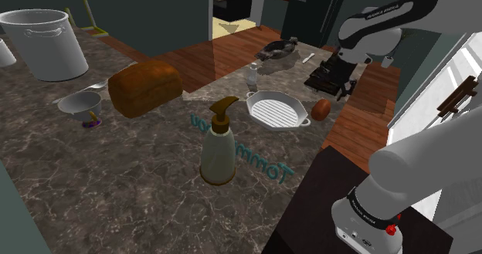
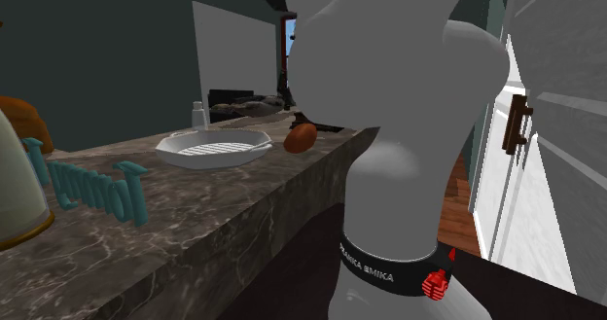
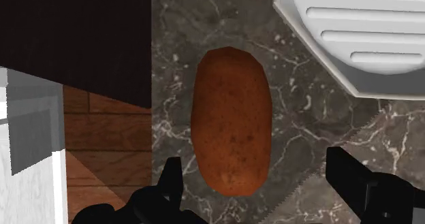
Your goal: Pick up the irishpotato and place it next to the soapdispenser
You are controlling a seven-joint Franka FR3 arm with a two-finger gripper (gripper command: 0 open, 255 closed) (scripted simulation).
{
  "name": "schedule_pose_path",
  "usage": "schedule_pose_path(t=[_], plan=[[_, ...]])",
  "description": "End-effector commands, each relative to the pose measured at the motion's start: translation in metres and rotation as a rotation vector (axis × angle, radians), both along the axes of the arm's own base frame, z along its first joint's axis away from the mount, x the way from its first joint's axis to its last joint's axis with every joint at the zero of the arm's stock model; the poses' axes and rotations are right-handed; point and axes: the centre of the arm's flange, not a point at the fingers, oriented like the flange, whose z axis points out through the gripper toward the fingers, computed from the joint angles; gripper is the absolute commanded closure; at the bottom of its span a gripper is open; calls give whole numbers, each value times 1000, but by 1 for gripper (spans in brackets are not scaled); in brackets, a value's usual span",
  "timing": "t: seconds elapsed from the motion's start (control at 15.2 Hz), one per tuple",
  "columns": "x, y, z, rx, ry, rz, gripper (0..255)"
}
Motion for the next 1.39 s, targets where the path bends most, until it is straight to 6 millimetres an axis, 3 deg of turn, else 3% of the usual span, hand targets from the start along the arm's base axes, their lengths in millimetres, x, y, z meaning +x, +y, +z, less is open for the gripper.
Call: schedule_pose_path(t=[0.0,0.53,0.99,1.06,1.32], plan=[[-5,-20,-12,-5,-5,-75,0],[-3,-15,-52,-5,-5,-75,0],[-3,-15,-52,-5,-5,-75,0],[-3,-15,-52,-5,-5,-75,255],[-4,-14,-52,-5,-5,-75,255]])
